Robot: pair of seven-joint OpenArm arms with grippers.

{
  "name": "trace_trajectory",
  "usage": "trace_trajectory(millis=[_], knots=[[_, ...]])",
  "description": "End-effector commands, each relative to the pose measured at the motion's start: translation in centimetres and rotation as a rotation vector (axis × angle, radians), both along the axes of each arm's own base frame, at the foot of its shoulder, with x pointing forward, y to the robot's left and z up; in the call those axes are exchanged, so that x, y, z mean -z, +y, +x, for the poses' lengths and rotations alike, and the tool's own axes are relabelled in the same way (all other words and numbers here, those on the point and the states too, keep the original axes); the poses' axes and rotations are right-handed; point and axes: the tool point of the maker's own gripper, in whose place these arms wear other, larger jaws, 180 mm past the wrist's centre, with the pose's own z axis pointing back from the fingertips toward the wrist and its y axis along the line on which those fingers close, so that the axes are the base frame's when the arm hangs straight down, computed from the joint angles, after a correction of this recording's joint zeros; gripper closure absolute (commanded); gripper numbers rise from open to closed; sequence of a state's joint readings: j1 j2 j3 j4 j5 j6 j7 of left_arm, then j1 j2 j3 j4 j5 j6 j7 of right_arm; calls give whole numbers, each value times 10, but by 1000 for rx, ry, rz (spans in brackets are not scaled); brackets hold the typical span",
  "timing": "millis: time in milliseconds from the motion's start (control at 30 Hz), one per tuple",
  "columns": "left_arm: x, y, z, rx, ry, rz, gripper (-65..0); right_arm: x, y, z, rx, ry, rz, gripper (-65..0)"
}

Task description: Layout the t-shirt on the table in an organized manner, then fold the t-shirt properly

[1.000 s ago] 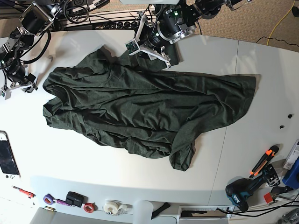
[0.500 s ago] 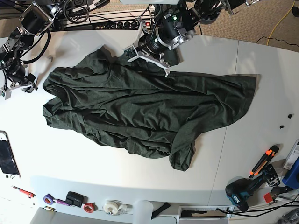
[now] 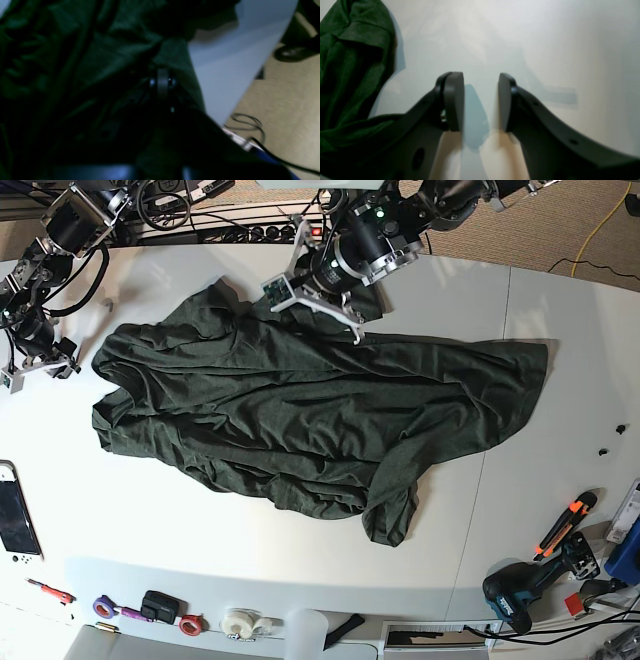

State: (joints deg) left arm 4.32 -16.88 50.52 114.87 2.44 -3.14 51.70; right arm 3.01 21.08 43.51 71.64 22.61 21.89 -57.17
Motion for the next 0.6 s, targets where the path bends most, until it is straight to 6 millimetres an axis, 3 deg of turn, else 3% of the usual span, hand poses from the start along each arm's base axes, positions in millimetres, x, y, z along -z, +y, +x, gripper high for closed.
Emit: trace_trajectory(millis=[0, 33, 67, 167, 367, 567], knots=[[-8, -2, 3, -2, -17, -26, -200, 3, -4, -9, 6, 54, -1, -236], [-7, 0, 2, 2, -13, -20, -290, 3, -4, -9, 6, 54, -1, -236], [-6, 1, 1, 2, -14, -16, -330, 3, -4, -9, 6, 54, -2, -236], [-4, 3, 0, -1, -10, -10, -331, 3, -4, -9, 6, 54, -1, -236], [-1, -5, -24, 10, 35, -71, -331, 3, -4, -9, 6, 52, -1, -236], [-7, 2, -2, -53, -74, -56, -330, 3, -4, -9, 6, 52, -1, -236]])
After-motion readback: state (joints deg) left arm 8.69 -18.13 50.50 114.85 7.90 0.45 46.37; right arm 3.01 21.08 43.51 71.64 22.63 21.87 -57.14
